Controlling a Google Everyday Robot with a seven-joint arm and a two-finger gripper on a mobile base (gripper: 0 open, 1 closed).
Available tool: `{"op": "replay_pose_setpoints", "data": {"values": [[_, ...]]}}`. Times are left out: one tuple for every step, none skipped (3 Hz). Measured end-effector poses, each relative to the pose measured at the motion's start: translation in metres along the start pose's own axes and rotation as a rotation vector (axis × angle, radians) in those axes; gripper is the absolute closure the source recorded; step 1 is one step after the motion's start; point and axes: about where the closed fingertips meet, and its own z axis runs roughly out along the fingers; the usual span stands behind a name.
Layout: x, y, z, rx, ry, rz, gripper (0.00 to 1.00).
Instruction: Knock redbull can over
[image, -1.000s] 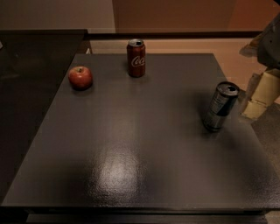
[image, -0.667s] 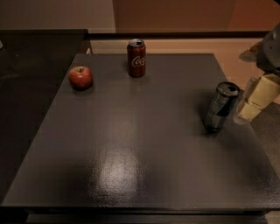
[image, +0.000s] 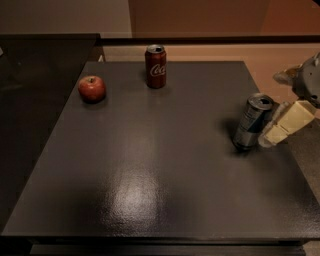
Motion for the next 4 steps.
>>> {"op": "replay_pose_setpoints", "data": {"values": [[0.004,-0.003,0.014,0.001,-0.080,0.042,0.00],[0.006,-0.003,0.023,-0.023,-0.165,0.087,0.00],[0.000,0.003,0.026,-0.062,-0.240,0.108,0.18],[-0.003,0.007,0.025,-0.097,-0.297,0.129,0.41]]}}
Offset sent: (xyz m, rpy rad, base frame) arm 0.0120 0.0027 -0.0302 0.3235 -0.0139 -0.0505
